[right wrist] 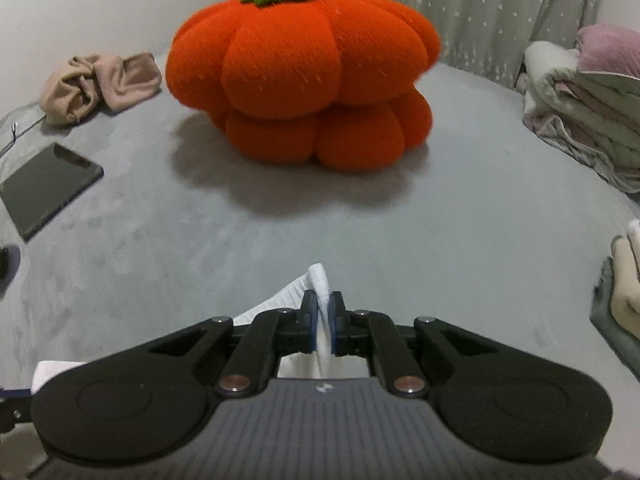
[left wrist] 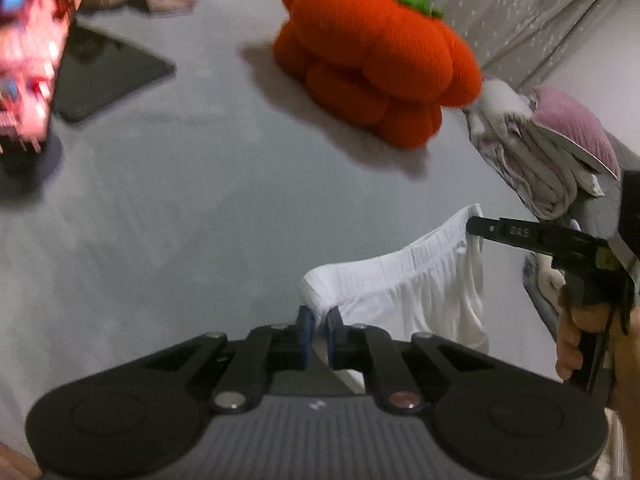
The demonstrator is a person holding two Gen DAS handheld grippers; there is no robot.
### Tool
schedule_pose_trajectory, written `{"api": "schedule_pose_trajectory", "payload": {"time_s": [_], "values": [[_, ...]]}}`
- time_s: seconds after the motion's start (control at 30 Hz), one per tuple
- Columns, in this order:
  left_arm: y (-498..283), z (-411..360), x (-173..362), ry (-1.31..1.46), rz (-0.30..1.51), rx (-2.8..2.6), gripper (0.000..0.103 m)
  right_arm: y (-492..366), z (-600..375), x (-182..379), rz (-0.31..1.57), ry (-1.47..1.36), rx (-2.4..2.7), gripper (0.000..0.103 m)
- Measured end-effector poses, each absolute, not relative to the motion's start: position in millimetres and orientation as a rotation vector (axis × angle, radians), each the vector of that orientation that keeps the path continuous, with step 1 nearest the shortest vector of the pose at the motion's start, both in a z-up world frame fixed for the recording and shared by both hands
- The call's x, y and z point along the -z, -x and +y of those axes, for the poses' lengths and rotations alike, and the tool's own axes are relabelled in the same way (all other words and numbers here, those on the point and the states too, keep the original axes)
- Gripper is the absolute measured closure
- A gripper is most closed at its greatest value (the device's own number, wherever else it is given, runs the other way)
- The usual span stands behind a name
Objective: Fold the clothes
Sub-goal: 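Lift the waistband with both grippers, pulling the garment taut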
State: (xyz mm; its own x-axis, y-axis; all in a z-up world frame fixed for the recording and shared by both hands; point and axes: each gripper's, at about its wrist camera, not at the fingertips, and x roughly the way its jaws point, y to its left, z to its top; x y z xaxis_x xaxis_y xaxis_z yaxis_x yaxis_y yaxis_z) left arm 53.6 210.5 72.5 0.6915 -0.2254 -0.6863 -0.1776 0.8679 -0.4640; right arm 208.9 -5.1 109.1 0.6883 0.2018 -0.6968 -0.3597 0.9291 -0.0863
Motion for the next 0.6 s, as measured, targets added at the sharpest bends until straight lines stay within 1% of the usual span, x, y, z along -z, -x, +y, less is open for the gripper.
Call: {"api": "schedule_pose_trajectory", "payload": {"time_s": [0.23,0.6], "values": [[-57.8,219.2,-85.1,0.412,0.774,-0.076,0.096,-226.7,41.1,-110.2,0.713,0.225,-0.353,0.096],[-62.8,228.3,-83.3,0.273,0.79,-0.196,0.096,-256.1,104.3,-92.1,0.703,0.205,-0.417,0.096]]}}
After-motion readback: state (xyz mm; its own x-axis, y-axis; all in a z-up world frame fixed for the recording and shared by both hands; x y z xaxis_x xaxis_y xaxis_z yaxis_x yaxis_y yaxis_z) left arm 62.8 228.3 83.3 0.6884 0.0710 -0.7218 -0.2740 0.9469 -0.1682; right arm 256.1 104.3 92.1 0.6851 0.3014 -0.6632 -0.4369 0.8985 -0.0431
